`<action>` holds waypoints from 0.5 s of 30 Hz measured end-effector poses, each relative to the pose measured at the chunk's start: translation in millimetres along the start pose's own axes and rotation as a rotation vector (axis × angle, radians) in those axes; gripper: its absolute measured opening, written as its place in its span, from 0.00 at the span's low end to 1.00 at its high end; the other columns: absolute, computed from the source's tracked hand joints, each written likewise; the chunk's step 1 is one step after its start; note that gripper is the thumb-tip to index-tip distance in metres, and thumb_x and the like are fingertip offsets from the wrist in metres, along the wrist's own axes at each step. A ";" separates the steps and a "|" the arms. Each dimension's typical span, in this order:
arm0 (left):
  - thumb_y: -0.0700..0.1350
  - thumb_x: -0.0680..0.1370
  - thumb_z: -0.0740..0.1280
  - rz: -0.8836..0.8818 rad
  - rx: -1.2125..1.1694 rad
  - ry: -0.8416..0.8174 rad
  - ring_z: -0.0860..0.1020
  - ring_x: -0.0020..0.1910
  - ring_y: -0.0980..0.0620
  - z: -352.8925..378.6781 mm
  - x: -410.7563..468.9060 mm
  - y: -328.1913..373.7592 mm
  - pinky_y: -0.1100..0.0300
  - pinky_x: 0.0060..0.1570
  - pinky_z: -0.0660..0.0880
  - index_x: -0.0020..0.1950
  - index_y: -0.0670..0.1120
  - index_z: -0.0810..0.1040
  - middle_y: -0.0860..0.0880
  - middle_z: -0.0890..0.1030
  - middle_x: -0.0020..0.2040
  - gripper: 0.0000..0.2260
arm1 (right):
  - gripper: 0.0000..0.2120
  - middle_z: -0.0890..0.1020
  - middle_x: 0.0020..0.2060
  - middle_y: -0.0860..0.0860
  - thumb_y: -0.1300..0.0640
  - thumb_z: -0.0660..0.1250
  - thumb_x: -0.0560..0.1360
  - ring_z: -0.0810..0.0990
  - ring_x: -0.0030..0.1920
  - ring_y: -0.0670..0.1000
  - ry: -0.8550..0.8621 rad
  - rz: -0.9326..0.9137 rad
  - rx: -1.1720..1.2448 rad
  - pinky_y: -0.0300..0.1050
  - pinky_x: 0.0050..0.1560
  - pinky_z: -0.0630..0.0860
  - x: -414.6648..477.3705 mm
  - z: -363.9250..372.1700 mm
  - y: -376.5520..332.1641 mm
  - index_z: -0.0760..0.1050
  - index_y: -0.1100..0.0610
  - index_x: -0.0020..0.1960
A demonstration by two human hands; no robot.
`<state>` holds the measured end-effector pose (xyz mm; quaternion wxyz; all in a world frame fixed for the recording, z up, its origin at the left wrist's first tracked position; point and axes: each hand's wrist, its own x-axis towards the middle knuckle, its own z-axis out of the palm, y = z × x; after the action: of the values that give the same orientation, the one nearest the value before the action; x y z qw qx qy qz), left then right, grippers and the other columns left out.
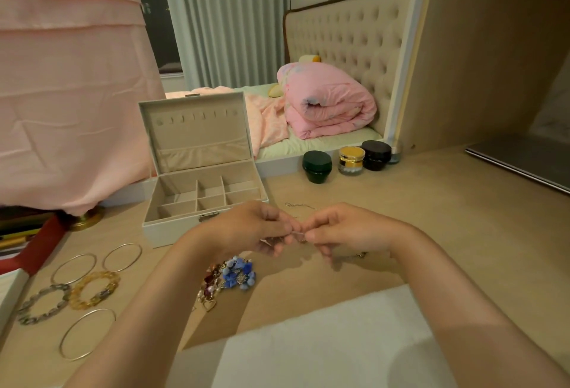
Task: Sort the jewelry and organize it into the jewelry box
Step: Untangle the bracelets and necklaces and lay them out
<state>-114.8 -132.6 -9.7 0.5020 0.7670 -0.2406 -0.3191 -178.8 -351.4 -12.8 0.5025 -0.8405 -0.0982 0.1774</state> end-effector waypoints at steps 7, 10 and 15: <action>0.41 0.77 0.72 0.012 0.619 0.199 0.84 0.40 0.56 -20.5 32.4 36.8 0.65 0.47 0.79 0.47 0.51 0.86 0.51 0.87 0.41 0.05 | 0.04 0.81 0.33 0.47 0.54 0.72 0.78 0.77 0.31 0.44 0.133 0.179 -0.199 0.45 0.46 0.79 -7.2 -45.0 8.5 0.84 0.53 0.50; 0.40 0.78 0.70 0.052 0.736 0.254 0.82 0.37 0.59 -29.9 56.1 53.4 0.65 0.43 0.79 0.45 0.53 0.85 0.56 0.85 0.39 0.09 | 0.05 0.81 0.33 0.48 0.54 0.71 0.78 0.77 0.31 0.43 0.211 0.205 -0.224 0.40 0.41 0.78 -7.6 -68.3 14.7 0.84 0.54 0.50; 0.37 0.78 0.67 0.064 0.877 0.293 0.79 0.40 0.58 -42.0 101.3 61.0 0.67 0.38 0.72 0.52 0.49 0.85 0.54 0.84 0.44 0.10 | 0.04 0.82 0.33 0.49 0.56 0.71 0.79 0.78 0.30 0.43 0.386 0.199 -0.248 0.41 0.40 0.79 2.8 -104.2 35.6 0.83 0.55 0.49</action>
<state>-18.1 -199.8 33.8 0.1687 0.9361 -0.3029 -0.0596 -135.4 -451.8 0.4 0.3850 -0.9195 0.0618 0.0490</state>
